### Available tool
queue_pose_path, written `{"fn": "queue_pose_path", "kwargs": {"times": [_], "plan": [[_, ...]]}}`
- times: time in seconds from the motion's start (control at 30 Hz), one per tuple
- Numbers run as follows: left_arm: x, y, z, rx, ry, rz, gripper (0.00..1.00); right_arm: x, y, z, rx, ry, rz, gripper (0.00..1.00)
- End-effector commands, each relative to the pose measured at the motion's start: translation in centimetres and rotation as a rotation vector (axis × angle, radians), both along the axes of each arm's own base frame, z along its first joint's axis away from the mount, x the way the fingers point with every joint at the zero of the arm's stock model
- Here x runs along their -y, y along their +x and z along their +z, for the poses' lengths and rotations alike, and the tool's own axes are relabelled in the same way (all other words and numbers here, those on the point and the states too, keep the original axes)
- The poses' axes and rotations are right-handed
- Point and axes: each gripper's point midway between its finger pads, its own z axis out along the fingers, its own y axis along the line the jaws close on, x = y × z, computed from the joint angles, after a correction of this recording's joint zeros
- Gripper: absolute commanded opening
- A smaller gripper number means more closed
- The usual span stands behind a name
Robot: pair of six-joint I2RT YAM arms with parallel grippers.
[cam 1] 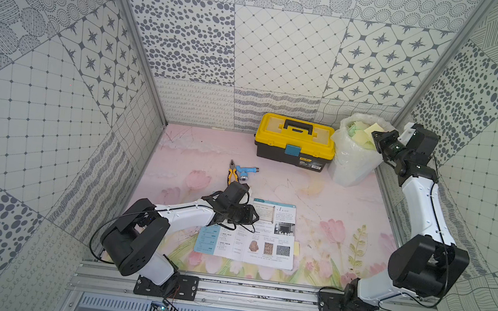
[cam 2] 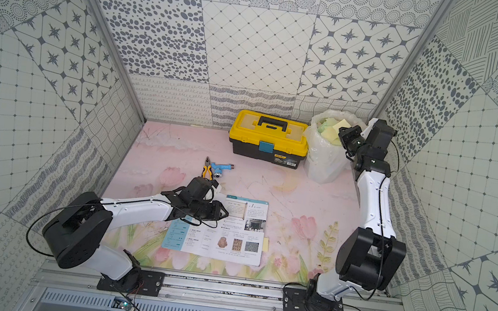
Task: Peel off the used sticky note
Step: Place the note in the trash bin.
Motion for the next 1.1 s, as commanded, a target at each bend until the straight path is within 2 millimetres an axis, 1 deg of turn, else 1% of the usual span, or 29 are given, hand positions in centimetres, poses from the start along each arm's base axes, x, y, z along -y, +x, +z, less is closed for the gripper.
{"fn": "queue_pose_path", "kwargs": {"times": [0.0,0.03,0.1,0.17,0.2,0.27,0.43,0.57,0.63,0.73,0.87,1.03,1.07], "plan": [[0.1,0.0,0.4,0.001,0.002,-0.021,0.37,1.2,1.3,0.7,-0.001,-0.024,-0.015,0.15],[0.1,0.0,0.4,-0.001,0.002,-0.022,0.37,1.3,1.7,0.4,-0.015,-0.026,-0.014,0.19],[0.2,0.0,0.4,0.001,0.000,-0.023,0.37,1.7,1.9,0.0,-0.039,-0.032,-0.020,0.30],[0.2,0.1,0.3,0.000,0.002,-0.022,0.37,1.9,1.9,0.0,-0.041,-0.039,-0.024,0.43],[0.3,0.2,0.3,0.000,0.001,-0.023,0.37,2.0,1.8,0.1,-0.041,-0.049,-0.030,0.48],[0.3,0.2,0.3,0.000,0.002,-0.026,0.37,2.1,1.7,0.3,-0.041,-0.072,-0.029,0.51],[0.3,0.3,0.6,0.007,0.006,-0.032,0.37,2.5,0.8,2.0,-0.036,-0.134,-0.042,0.61],[0.3,0.4,0.7,0.012,0.004,-0.030,0.37,3.2,-0.5,3.5,-0.028,-0.198,-0.089,0.63],[0.4,0.3,0.7,0.013,0.001,-0.031,0.37,3.2,-1.2,4.3,-0.016,-0.218,-0.096,0.64],[0.4,0.2,0.7,0.010,-0.007,-0.031,0.37,2.1,-2.1,4.7,-0.002,-0.213,-0.054,0.63],[0.7,0.2,1.3,0.014,-0.035,-0.030,0.38,-0.6,-3.7,4.2,0.003,-0.184,0.033,0.62],[0.8,0.0,2.2,0.027,-0.069,-0.025,0.40,-4.3,-6.7,2.4,0.032,-0.145,0.121,0.61],[0.8,-0.1,2.2,0.025,-0.072,-0.028,0.40,-5.3,-7.3,1.8,0.028,-0.139,0.149,0.61]]}}
